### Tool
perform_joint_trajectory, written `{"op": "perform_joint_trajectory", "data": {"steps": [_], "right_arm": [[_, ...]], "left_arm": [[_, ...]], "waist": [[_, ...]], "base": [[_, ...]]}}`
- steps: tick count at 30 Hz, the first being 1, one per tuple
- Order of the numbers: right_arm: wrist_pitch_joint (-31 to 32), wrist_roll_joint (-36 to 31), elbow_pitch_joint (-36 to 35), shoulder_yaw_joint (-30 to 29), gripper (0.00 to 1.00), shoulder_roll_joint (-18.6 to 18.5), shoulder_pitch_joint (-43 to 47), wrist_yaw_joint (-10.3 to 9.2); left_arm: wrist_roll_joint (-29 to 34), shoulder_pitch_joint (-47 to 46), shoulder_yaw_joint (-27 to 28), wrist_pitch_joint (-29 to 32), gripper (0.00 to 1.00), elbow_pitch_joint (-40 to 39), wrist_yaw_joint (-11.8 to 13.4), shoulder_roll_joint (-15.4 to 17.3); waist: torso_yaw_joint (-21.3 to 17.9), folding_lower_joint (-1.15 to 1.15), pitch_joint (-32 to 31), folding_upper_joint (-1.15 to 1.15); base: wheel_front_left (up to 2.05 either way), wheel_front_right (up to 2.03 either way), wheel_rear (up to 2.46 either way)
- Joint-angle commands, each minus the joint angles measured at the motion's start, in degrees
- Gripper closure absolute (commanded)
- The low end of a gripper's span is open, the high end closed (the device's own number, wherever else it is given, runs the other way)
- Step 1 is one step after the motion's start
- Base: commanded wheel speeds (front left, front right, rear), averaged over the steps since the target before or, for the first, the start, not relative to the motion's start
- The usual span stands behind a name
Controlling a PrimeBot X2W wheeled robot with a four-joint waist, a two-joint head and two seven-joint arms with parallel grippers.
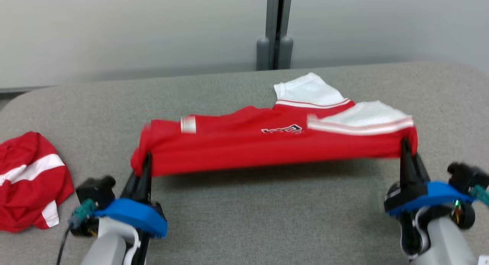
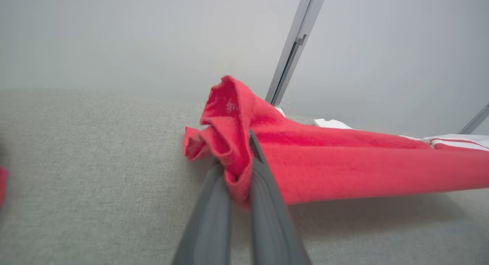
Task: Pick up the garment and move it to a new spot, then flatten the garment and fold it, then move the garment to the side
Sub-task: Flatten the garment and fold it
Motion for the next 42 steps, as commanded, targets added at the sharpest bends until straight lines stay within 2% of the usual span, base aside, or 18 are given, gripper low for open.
{"op": "perform_joint_trajectory", "data": {"steps": [1, 12, 13, 14, 15, 24, 34, 38, 42], "right_arm": [[0.0, 0.5, 1.0, -0.1, 1.00, -0.2, 2.8, -0.02], [0.0, -0.5, 4.8, 0.4, 1.00, -0.3, 16.7, -0.02], [0.0, -0.9, 5.1, 0.2, 0.54, -0.3, 17.2, -0.02], [0.0, -1.1, 5.0, -0.1, 0.18, -0.3, 17.4, -0.02], [0.0, -1.8, 4.8, -0.6, 0.00, -0.3, 17.5, -0.02], [0.0, -7.4, 1.2, -0.8, 0.00, -0.2, 10.8, -0.01], [0.0, -8.9, 0.7, 4.6, 0.00, -0.2, -0.5, -0.01], [0.0, -9.7, 1.2, 6.1, 0.00, -0.2, -4.1, -0.01], [0.0, -11.7, 2.5, 6.6, 0.00, -0.2, -7.8, -0.01]], "left_arm": [[0.4, 2.0, 0.1, 0.0, 1.00, 1.6, 0.1, -0.1], [1.9, 15.0, -0.5, 0.1, 0.99, 11.2, 0.3, -4.1], [2.0, 15.8, -0.3, 0.1, 0.47, 11.3, 0.3, -4.3], [2.3, 16.4, -0.1, 0.1, 0.00, 11.3, 0.3, -4.3], [2.7, 16.5, 0.3, 0.1, 0.00, 10.9, 0.3, -4.3], [6.0, 7.4, 4.7, 0.0, 0.00, 4.9, 0.2, -2.4], [3.4, -11.9, 1.7, 3.7, 0.00, 12.0, 0.1, 2.6], [1.5, -16.0, 0.1, 5.1, 0.00, 15.7, 0.0, 4.1], [0.9, -18.1, -1.1, 5.1, 0.00, 19.6, 0.0, 4.0]], "waist": [[-0.7, 0.00, -1.7, 0.00], [-0.2, 0.00, -4.7, 0.00], [-0.1, 0.00, -4.6, 0.00], [-0.1, 0.00, -4.4, 0.00], [0.0, 0.00, -4.2, 0.00], [-0.2, 0.00, 0.9, 0.00], [-1.8, 0.00, 10.6, 0.00], [-2.6, 0.00, 13.2, 0.00], [-3.0, 0.00, 14.5, 0.00]], "base": [[0.00, 0.00, 0.00], [0.00, 0.00, 0.00], [0.00, 0.00, 0.00], [0.00, 0.00, 0.00], [0.00, 0.00, 0.00], [0.00, 0.00, 0.00], [0.00, 0.00, 0.00], [0.00, 0.00, 0.00], [0.00, 0.00, 0.00]]}}
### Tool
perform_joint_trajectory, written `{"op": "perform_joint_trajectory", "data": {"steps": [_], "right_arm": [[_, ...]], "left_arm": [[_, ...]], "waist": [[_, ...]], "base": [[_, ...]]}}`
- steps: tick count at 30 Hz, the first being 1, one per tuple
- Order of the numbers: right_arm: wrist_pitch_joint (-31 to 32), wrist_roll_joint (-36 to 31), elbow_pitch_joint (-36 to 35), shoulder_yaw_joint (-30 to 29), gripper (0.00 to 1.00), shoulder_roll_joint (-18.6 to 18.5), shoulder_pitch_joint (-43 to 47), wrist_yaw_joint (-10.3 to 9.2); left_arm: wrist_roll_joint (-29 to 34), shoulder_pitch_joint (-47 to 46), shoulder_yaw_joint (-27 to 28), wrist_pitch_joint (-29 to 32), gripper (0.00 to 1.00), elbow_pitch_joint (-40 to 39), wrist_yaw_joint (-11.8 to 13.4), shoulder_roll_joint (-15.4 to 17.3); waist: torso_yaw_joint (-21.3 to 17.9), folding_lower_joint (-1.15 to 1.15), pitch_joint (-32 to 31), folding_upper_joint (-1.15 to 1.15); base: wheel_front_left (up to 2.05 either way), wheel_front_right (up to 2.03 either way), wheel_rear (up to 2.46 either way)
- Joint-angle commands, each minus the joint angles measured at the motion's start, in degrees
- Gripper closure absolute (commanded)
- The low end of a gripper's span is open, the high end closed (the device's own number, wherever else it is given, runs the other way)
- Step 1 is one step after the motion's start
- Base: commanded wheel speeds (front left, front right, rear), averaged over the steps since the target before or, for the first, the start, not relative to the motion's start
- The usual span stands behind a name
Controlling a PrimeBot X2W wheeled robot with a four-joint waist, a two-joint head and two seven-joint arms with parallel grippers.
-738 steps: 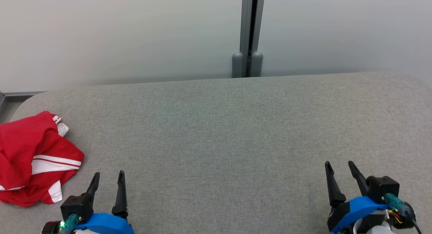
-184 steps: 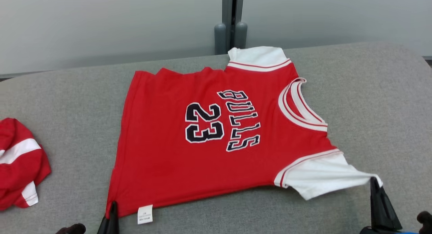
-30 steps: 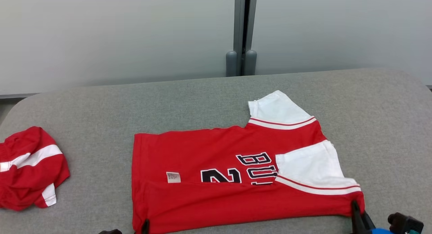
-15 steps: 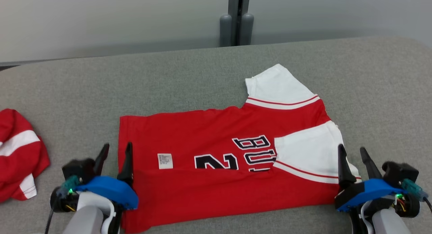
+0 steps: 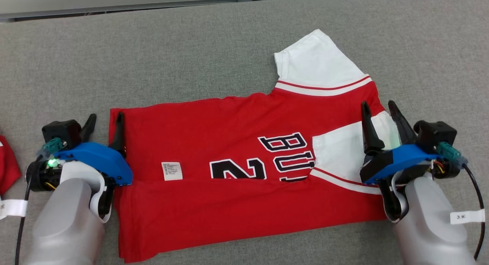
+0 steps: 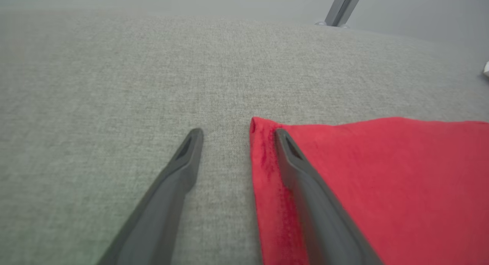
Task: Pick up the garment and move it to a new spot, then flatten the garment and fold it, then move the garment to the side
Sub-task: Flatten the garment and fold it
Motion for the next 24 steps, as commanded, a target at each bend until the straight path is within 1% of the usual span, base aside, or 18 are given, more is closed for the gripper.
{"op": "perform_joint_trajectory", "data": {"steps": [1, 3, 4, 6, 7, 11, 14, 20, 24], "right_arm": [[0.1, -1.1, 1.0, 0.0, 0.00, -0.2, -2.5, 0.00], [1.1, -2.7, 2.1, -0.5, 0.00, -0.2, -5.2, 0.00], [2.0, -3.8, 2.6, -0.9, 0.00, -0.2, -6.6, 0.00], [4.5, -6.4, 3.7, -2.1, 0.00, -0.2, -9.3, 0.00], [6.0, -7.5, 4.2, -2.9, 0.00, -0.2, -10.5, 0.00], [11.9, -12.3, 5.8, -5.9, 0.00, -0.2, -16.4, 0.00], [16.5, -16.2, 6.8, -9.2, 0.00, -0.2, -20.0, 0.00], [24.4, -24.7, 5.9, -17.9, 0.00, -0.3, -25.7, 0.00], [28.0, -28.6, 4.9, -21.4, 0.00, -0.2, -28.5, 0.00]], "left_arm": [[-0.7, -1.2, -1.4, 0.1, 0.00, 0.8, 0.0, -0.8], [-1.7, -1.2, -3.7, 0.1, 0.01, 0.4, -0.1, -1.0], [-2.6, -1.3, -4.7, 0.2, 0.36, 0.2, -0.1, -1.0], [-3.9, -1.7, -7.1, 0.1, 0.75, -0.9, -0.1, -0.9], [-4.7, -1.8, -8.1, 0.2, 1.00, -1.4, -0.1, -0.8], [-6.8, -3.3, -11.0, -1.5, 1.00, -3.1, 0.0, 0.7], [-7.7, -4.4, -13.1, -2.9, 1.00, -4.4, 0.0, 1.1], [-9.7, -6.7, -17.8, -4.4, 1.00, -8.1, 0.0, 0.7], [-11.0, -7.9, -20.6, -4.9, 1.00, -10.6, 0.0, 0.7]], "waist": [[0.1, -0.02, 0.5, 0.00], [0.3, -0.02, 0.9, 0.00], [0.5, -0.02, 1.2, 0.00], [1.1, -0.02, 1.7, 0.00], [1.6, -0.02, 2.0, 0.00], [3.6, -0.02, 3.4, 0.00], [5.5, -0.02, 4.7, 0.00], [10.2, -0.02, 8.0, 0.00], [12.9, -0.02, 10.2, 0.00]], "base": [[0.00, 0.00, 0.00], [0.00, 0.00, 0.00], [0.00, 0.00, 0.00], [0.00, 0.00, 0.00], [0.00, 0.00, 0.00], [0.00, 0.00, 0.00], [0.00, 0.00, 0.00], [0.00, 0.00, 0.00], [0.00, 0.00, 0.00]]}}
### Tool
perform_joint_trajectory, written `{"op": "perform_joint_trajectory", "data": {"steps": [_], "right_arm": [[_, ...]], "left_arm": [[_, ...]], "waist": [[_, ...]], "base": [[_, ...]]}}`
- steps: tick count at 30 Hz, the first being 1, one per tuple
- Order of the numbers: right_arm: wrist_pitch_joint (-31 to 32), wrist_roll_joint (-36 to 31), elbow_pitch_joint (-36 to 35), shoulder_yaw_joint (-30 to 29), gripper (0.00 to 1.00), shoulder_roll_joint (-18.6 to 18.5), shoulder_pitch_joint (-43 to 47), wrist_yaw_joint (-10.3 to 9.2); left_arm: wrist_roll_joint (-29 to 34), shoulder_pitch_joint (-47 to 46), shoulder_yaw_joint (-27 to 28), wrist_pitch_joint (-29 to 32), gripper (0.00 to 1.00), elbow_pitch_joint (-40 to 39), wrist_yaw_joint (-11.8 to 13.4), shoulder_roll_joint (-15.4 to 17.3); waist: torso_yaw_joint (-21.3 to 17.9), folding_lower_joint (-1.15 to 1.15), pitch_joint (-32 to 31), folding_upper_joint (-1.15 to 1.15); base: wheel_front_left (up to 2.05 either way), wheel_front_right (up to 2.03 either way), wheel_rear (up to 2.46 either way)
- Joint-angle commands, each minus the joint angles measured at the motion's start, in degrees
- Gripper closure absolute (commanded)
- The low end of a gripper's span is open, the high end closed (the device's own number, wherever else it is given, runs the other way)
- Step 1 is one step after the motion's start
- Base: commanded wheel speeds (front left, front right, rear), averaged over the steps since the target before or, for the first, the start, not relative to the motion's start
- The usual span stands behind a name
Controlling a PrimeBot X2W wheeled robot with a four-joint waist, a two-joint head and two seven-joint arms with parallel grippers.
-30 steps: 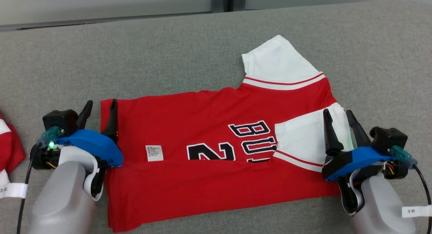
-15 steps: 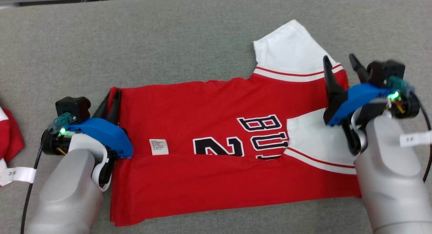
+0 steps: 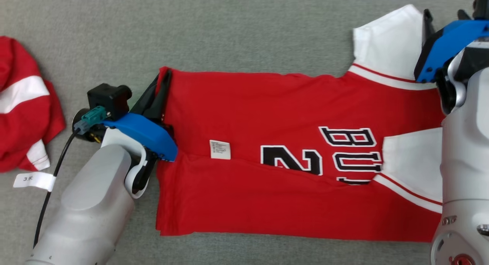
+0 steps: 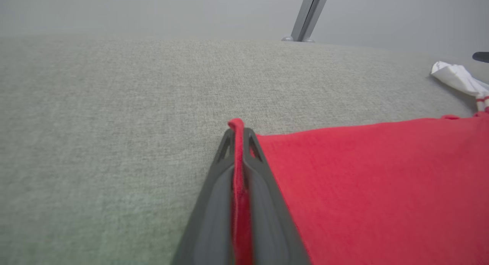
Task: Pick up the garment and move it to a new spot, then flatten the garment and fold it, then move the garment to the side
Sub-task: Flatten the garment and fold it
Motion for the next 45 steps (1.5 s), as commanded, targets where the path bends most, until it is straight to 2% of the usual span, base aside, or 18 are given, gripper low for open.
{"op": "perform_joint_trajectory", "data": {"steps": [1, 9, 10, 11, 19, 23, 29, 34, 45], "right_arm": [[1.8, -1.6, -0.2, -1.0, 0.00, -0.1, -1.9, 0.00], [5.1, -3.0, 1.8, -2.8, 0.00, 0.0, -3.7, 0.01], [4.8, -2.9, 2.1, -2.6, 0.53, 0.0, -3.7, 0.01], [4.3, -2.7, 2.3, -2.2, 1.00, 0.0, -3.7, 0.01], [-7.9, -1.8, 0.1, -2.4, 1.00, -0.1, -4.7, 0.00], [-14.8, 1.8, 1.7, -1.3, 1.00, -0.1, -3.6, 0.00], [-22.9, 10.5, 4.2, 2.9, 1.00, -0.2, 1.1, 0.00], [-25.8, 18.3, 2.8, 7.7, 1.00, -0.1, 9.4, 0.00], [-27.0, 33.8, -8.2, 15.2, 1.00, -0.1, 34.7, 0.00]], "left_arm": [[-0.7, -1.4, -1.2, -0.4, 1.00, -1.1, 0.1, 0.2], [-2.1, -1.9, -3.1, -0.5, 1.00, -3.4, 0.1, 0.9], [-2.1, -1.8, -3.1, -0.5, 1.00, -3.7, 0.1, 1.0], [-2.2, -1.6, -3.1, -0.5, 1.00, -3.8, 0.1, 1.1], [-0.8, -0.4, 2.1, -0.5, 1.00, -6.2, 0.1, 1.6], [1.4, 1.5, 5.4, -0.5, 1.00, -7.1, 0.1, 1.5], [3.7, 5.9, 8.7, -0.5, 1.00, -6.8, 0.1, 1.9], [5.4, 10.8, 10.5, -0.5, 1.00, -6.1, 0.1, 2.3], [10.2, 22.4, 14.3, -0.5, 1.00, -6.1, 0.1, 1.5]], "waist": [[2.9, -0.01, 2.8, 0.00], [4.5, -0.01, 4.4, 0.00], [4.6, -0.01, 4.4, 0.00], [4.6, -0.01, 4.4, 0.00], [3.2, -0.01, 2.4, 0.00], [1.6, -0.01, -0.2, 0.00], [-1.7, -0.01, -5.3, 0.00], [-4.4, -0.01, -9.8, 0.00], [-8.2, -0.01, -18.2, 0.00]], "base": [[0.00, 0.00, 0.00], [0.00, 0.00, 0.00], [0.00, 0.00, 0.00], [0.00, 0.00, 0.00], [0.00, 0.00, 0.00], [0.00, 0.00, 0.00], [0.00, 0.00, 0.00], [0.00, 0.00, 0.00], [0.00, 0.00, 0.00]]}}
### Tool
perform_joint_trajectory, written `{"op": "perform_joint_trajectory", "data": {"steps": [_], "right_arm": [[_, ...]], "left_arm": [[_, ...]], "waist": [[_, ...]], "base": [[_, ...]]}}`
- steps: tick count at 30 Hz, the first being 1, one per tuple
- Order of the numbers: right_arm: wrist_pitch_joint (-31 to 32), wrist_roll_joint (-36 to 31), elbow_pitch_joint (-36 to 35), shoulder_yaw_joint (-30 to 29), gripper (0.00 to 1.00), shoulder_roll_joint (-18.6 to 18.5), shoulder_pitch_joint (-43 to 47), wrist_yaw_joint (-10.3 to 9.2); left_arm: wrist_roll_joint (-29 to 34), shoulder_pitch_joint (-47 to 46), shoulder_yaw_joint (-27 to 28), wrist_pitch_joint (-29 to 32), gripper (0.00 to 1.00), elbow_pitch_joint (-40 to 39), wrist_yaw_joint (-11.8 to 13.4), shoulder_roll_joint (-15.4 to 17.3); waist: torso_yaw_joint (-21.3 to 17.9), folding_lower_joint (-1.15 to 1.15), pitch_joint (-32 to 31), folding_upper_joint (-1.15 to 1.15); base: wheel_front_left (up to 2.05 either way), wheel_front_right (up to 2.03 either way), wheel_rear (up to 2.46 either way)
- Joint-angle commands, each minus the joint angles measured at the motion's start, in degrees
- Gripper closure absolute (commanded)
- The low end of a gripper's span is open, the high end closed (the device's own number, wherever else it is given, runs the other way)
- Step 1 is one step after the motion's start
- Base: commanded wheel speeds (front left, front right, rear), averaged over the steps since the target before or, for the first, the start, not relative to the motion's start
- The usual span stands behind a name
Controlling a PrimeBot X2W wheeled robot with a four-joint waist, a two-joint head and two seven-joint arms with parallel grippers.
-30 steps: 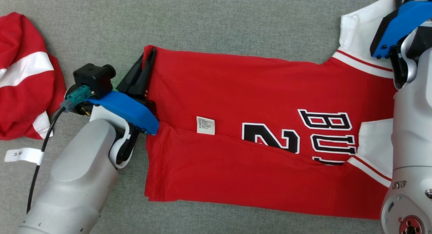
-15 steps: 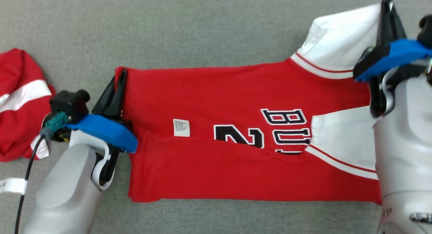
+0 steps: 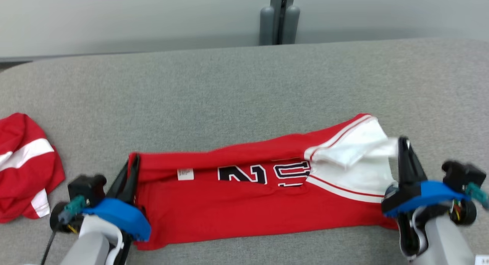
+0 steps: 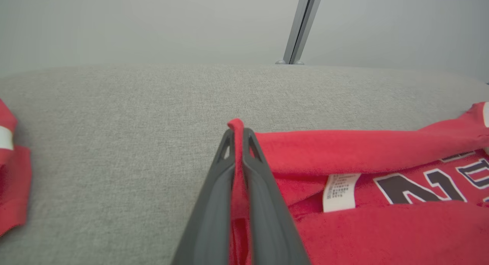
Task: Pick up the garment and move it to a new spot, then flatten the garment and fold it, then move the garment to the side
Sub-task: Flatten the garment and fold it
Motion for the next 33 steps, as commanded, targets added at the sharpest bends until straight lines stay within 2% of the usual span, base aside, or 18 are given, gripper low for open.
{"op": "perform_joint_trajectory", "data": {"steps": [1, 6, 7, 8, 9, 13, 17, 23, 33], "right_arm": [[-0.3, 1.5, -0.8, 0.4, 1.00, -0.2, 3.1, 0.00], [-0.3, 4.5, -0.5, 2.3, 1.00, -0.2, 9.4, 0.00], [-0.3, 4.9, -0.1, 2.3, 1.00, -0.2, 10.2, 0.00], [-0.3, 5.1, 0.3, 1.9, 0.58, -0.2, 10.6, 0.00], [-0.4, 4.8, 0.3, 1.5, 0.00, -0.2, 10.7, 0.00], [-0.4, 0.8, -1.9, 2.0, 0.00, -0.2, 11.3, 0.00], [-0.4, -6.6, -4.9, 2.7, 0.00, -0.2, 11.8, 0.00], [-0.4, -12.3, -6.0, 4.5, 0.00, -0.2, 12.4, 0.00], [-0.4, -10.2, -2.8, 5.5, 0.00, -0.2, 14.2, 0.00]], "left_arm": [[0.7, 2.3, 0.7, -0.1, 1.00, 0.0, 0.2, -0.4], [1.8, 7.7, 1.7, -0.1, 0.98, 0.8, 0.2, -1.6], [2.0, 8.5, 2.2, -0.1, 0.69, 1.0, 0.2, -1.9], [2.5, 9.1, 2.8, -0.1, 0.24, 1.1, 0.2, -2.1], [2.8, 9.7, 3.6, -0.1, 0.00, 1.0, 0.5, -2.5], [5.1, 12.3, 8.4, -0.1, 0.00, -1.5, 2.9, -4.2], [9.0, 15.3, 13.6, -0.1, 0.00, -6.7, 4.7, -6.3], [15.4, 19.3, 16.8, -0.1, 0.00, -11.5, 3.5, -9.6], [20.0, 23.5, 18.9, -0.1, 0.00, -10.8, 1.7, -13.1]], "waist": [[-1.7, 0.02, -2.3, 0.00], [-2.5, 0.02, -4.4, 0.00], [-2.5, 0.02, -4.6, 0.00], [-2.6, 0.02, -4.8, 0.00], [-2.6, 0.02, -5.0, 0.00], [-2.5, 0.02, -5.4, 0.00], [-2.1, 0.02, -5.6, 0.00], [-1.0, 0.02, -7.3, 0.00], [-0.3, 0.02, -9.8, 0.00]], "base": [[0.00, 0.00, 0.00], [0.00, 0.00, 0.00], [0.00, 0.00, 0.00], [0.00, 0.00, 0.00], [0.00, 0.00, 0.00], [0.00, 0.00, 0.00], [0.00, 0.00, 0.00], [0.00, 0.00, 0.00], [0.00, 0.00, 0.00]]}}
